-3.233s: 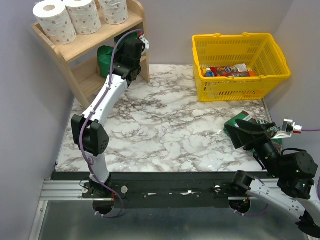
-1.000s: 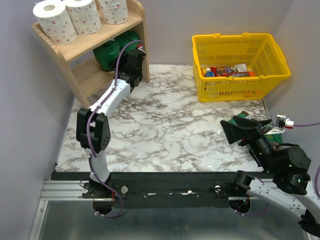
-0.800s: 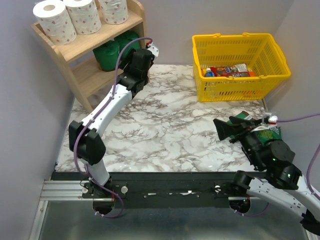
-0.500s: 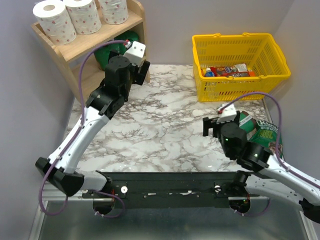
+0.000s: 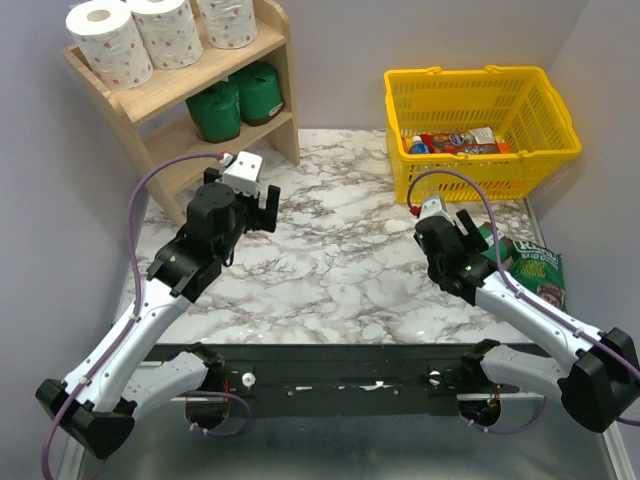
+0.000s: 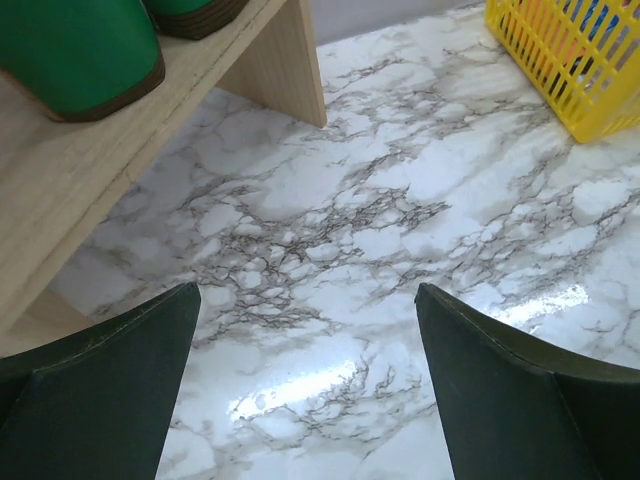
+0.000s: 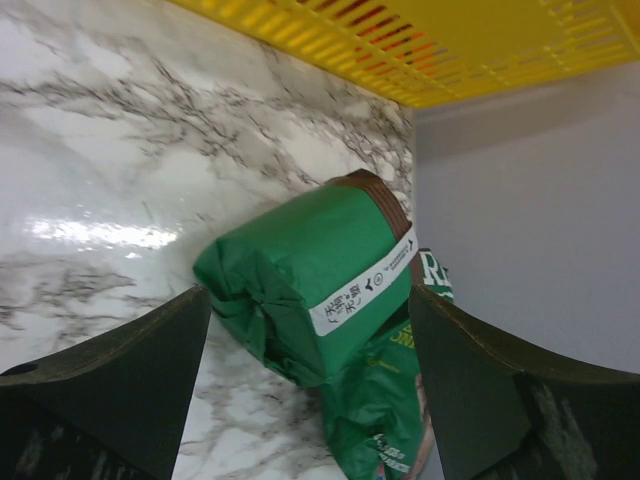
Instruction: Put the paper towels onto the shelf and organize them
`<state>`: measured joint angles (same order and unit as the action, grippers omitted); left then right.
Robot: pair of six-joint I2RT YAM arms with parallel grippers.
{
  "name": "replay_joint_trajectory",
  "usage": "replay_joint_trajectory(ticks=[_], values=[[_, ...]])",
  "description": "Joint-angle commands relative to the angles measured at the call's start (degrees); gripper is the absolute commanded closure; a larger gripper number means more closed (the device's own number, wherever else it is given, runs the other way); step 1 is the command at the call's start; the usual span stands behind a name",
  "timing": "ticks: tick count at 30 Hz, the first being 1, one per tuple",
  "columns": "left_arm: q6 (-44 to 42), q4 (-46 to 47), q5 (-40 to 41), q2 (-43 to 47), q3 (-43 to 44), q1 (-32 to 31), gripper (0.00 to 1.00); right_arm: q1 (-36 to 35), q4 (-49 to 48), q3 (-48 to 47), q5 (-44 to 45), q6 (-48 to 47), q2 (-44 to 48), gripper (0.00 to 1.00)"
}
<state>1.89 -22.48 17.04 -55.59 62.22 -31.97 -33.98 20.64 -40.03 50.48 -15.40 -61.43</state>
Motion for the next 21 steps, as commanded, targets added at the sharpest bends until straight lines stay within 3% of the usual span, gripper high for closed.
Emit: replay_joint_trajectory(ticks=[1, 16, 21], values=[[4.08, 5.17, -0.78, 5.76, -4.82, -0.2, 0.01, 2.33, -3.06, 2.32, -2.22, -5.07, -2.63, 0.13], [5.4, 4.9, -1.31, 7.87, -6.76, -0.29, 0.01, 7.78, -7.02, 3.65, -0.03, -8.68, -14.68, 0.13], [5.41, 4.73, -1.48, 6.99, -6.58, -0.29, 0.01, 9.71, -7.46, 2.94, 1.55, -8.51, -16.97, 0.27]])
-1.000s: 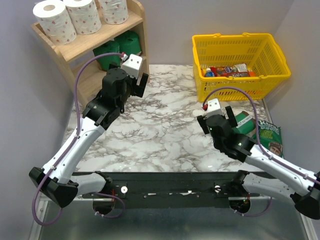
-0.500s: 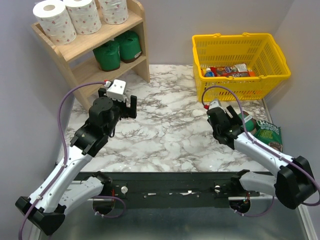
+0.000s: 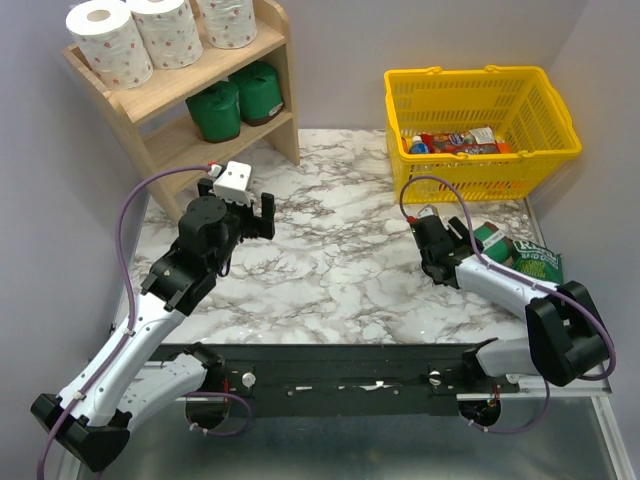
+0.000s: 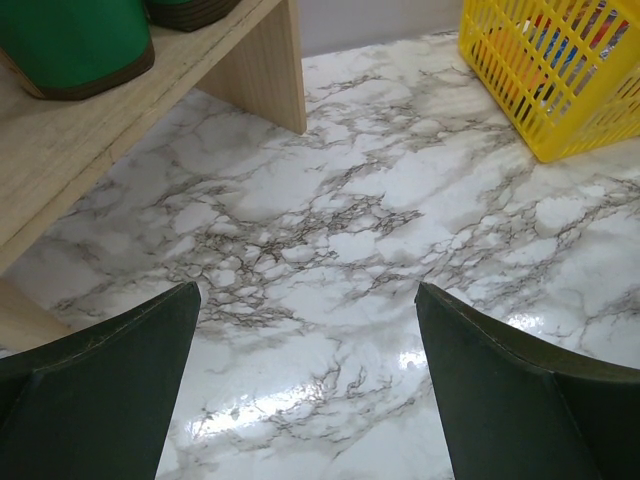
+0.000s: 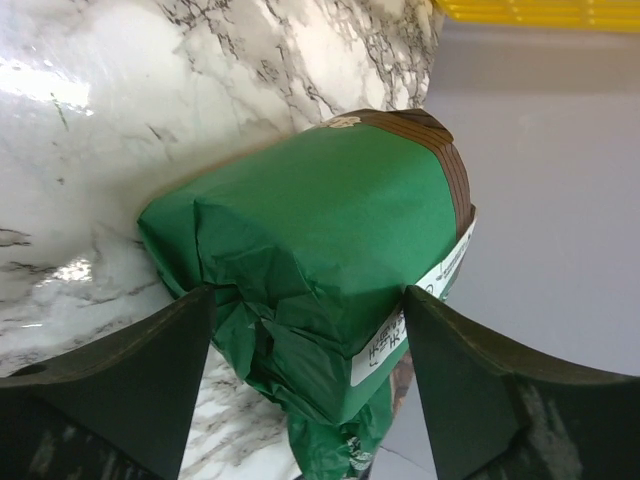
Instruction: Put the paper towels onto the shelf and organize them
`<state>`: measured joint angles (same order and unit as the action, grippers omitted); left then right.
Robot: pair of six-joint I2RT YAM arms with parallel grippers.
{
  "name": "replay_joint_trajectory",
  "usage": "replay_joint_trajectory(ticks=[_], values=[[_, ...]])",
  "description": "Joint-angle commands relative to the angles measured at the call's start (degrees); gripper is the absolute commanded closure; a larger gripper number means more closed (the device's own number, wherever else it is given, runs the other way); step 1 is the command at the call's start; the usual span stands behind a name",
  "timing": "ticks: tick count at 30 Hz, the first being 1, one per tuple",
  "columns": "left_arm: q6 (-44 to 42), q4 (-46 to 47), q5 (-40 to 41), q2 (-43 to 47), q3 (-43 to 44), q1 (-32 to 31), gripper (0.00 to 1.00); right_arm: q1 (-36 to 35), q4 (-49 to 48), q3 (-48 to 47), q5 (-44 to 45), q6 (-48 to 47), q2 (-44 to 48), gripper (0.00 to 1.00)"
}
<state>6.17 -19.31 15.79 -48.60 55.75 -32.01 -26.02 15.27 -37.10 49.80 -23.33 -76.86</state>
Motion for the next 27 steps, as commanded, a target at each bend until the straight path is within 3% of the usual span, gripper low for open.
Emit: replay_joint_trajectory(ticks=[1, 5, 10, 17, 21, 25, 27], values=[[1.12, 1.38, -0.23, -0.09, -0.02, -0.25, 0.01, 2.02, -2.08, 0.01, 2.58, -0.57, -2.06, 0.27], [1.12, 1.29, -0.15, -0.18, -0.02, -0.25, 0.01, 2.99, -2.96, -0.6, 4.6, -1.27, -2.33, 0.3], [1.21, 1.38, -0.06, -0.18, -0.02, -0.25, 0.01, 3.78, -5.16, -0.52, 5.48, -2.77, -1.72, 0.42], [1.21, 1.55, 0.47, 0.26, -0.2, -0.25, 0.01, 3.7, -5.34, -1.39, 0.67, -0.58, 2.85, 0.53], [1.3, 1.47, 2.57, 0.52, -0.2, -0.25, 0.01, 1.07, 3.51, -6.04, -7.86, 8.19, 8.03, 0.53], [1.12, 1.38, 6.43, 1.66, -0.29, -0.25, 0.01, -8.83, 10.38, -13.51, -15.07, 20.73, 10.76, 0.54], [0.95, 1.38, 7.76, 2.28, -0.29, -0.16, 0.01, -11.93, 13.02, -19.39, -22.88, 26.2, 9.8, 0.54]])
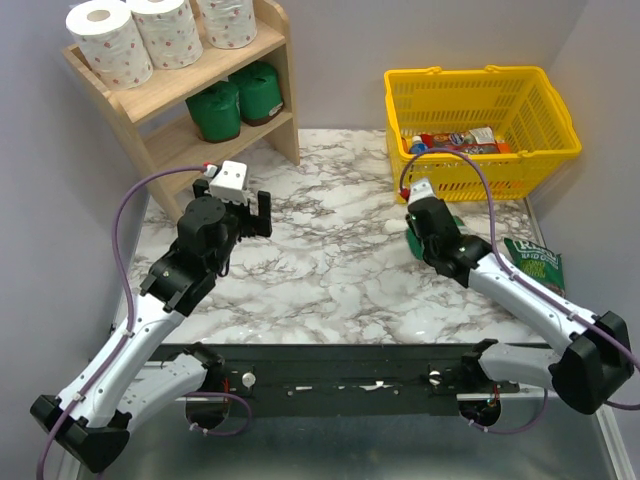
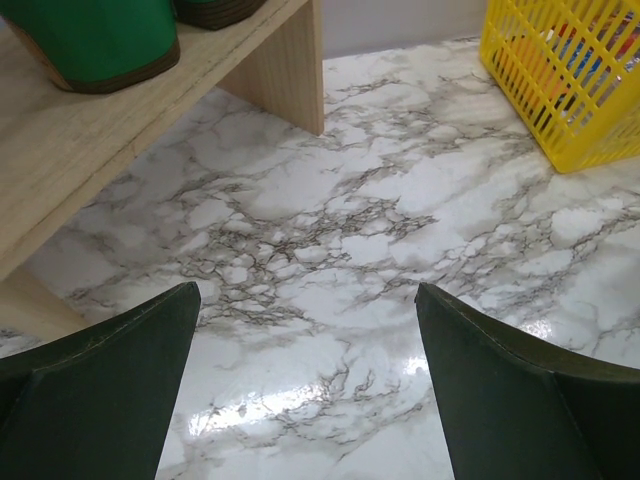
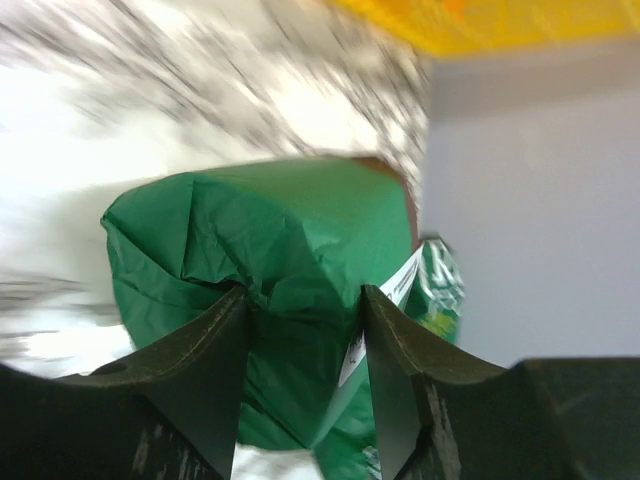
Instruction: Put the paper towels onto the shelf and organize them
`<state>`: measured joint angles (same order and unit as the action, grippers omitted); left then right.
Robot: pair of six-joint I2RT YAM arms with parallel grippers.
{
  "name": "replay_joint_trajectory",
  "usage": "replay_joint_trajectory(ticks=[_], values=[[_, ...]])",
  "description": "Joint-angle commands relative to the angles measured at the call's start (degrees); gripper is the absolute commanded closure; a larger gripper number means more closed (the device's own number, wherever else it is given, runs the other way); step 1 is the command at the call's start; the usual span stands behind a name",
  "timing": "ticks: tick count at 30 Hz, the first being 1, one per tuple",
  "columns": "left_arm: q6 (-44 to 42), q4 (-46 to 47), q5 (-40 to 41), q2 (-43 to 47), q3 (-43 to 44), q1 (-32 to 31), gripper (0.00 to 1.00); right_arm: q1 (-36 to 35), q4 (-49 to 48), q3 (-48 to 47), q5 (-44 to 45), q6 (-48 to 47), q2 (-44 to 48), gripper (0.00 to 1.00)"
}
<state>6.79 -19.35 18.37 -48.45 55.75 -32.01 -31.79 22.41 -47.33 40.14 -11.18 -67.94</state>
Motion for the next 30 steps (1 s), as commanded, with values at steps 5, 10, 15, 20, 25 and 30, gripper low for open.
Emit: replay_joint_trajectory(ticks=[5, 10, 15, 20, 25, 30], values=[[0.77, -2.87, 11.76, 3.53, 1.99, -0.16, 0.01, -11.62, 3.26, -17.7, -29.47, 30.3, -5.08, 0.54], [4.54, -11.29, 11.34, 4.94, 3.75, -0.25, 0.01, -15.48, 0.88, -27.61, -30.48, 35.78, -17.71, 0.53], [9.82, -18.08, 8.0, 3.62, 4.28, -0.25, 0.01, -15.76, -1.04, -33.26, -31.26, 42.72, -27.76, 0.53], [7.2, -16.77, 0.45, 5.2, 2.17, -0.25, 0.01, -15.76, -1.58, -36.69, -30.56, 46.16, -34.26, 0.5], [1.84, -18.52, -3.08, 1.79, 5.41, -0.25, 0.01, -15.5, -0.88, -40.2, -29.24, 44.49, -36.38, 0.33], [-2.99, -17.3, -6.83, 0.46, 6.66, -0.25, 0.02, -14.71, 1.22, -38.37, -27.05, 40.37, -31.3, 0.13]])
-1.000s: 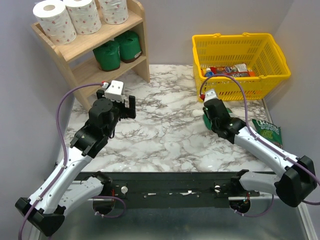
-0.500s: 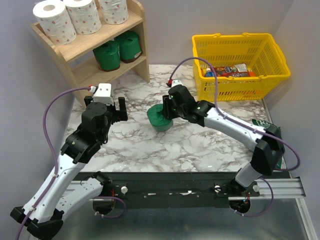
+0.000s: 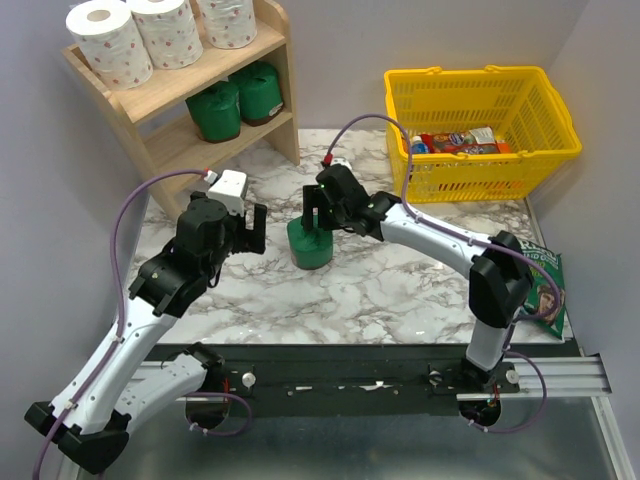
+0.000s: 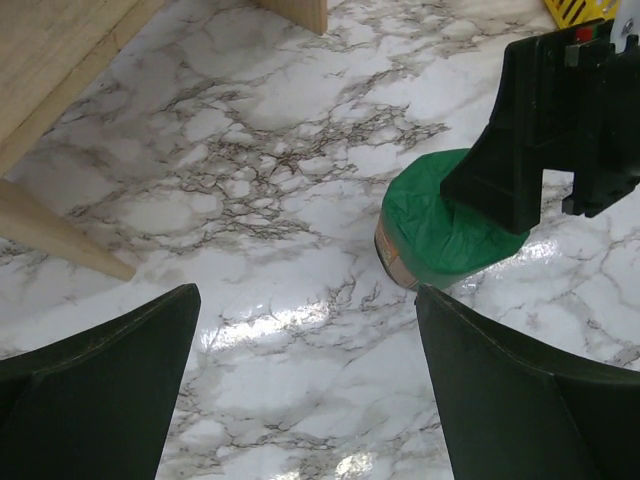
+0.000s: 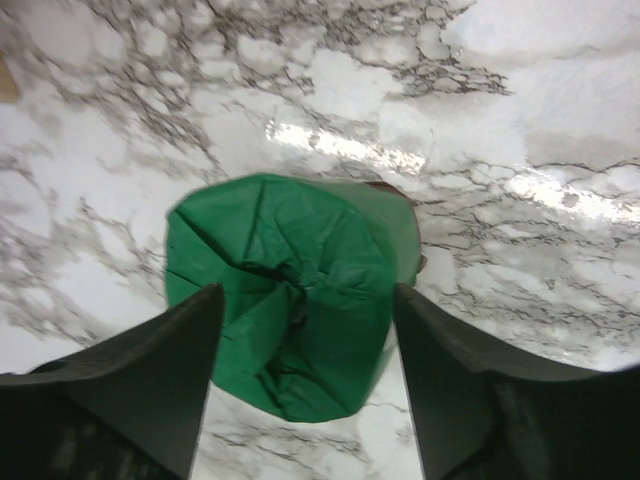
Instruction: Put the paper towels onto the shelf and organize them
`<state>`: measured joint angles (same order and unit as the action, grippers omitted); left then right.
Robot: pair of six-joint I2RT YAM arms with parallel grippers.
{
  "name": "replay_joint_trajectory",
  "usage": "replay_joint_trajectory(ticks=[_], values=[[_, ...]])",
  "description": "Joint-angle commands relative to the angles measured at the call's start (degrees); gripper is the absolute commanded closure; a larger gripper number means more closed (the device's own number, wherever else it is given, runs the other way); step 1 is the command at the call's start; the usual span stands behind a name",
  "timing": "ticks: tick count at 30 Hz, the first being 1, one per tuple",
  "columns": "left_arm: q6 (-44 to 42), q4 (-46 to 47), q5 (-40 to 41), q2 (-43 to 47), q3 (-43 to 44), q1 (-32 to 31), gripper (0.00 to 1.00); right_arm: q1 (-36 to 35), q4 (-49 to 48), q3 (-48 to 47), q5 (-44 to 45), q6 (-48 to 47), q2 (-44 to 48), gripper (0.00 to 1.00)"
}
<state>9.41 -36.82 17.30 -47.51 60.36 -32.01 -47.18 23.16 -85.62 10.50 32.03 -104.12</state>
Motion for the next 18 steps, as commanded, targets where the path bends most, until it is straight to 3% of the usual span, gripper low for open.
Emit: replay_joint_trajectory(ticks=[1, 3, 6, 12, 18], values=[[-7.72, 1.99, -8.66, -0.22, 1.09, -0.25, 0.04, 0.95, 0.92, 1.32, 3.38, -3.55, 8.45, 0.13], [-15.98, 3.06, -16.2, -0.04, 0.38, -0.33, 0.05, 1.3, 1.63, 3.87, 5.48, -6.18, 12.77, 0.12], [-22.57, 1.84, -19.4, -3.63, 2.39, -0.6, 0.04, 1.39, 1.89, 10.64, 6.81, -8.91, 23.31, 0.12], [-27.6, -3.87, -18.01, -16.64, 10.65, -5.69, 0.13, 1.39, 1.72, 26.79, 8.22, -9.53, 45.88, 0.13], [-30.94, -4.14, -15.38, -24.03, 15.31, -12.81, 0.1, 1.3, 2.77, 34.55, 7.34, -11.55, 62.08, 0.12]])
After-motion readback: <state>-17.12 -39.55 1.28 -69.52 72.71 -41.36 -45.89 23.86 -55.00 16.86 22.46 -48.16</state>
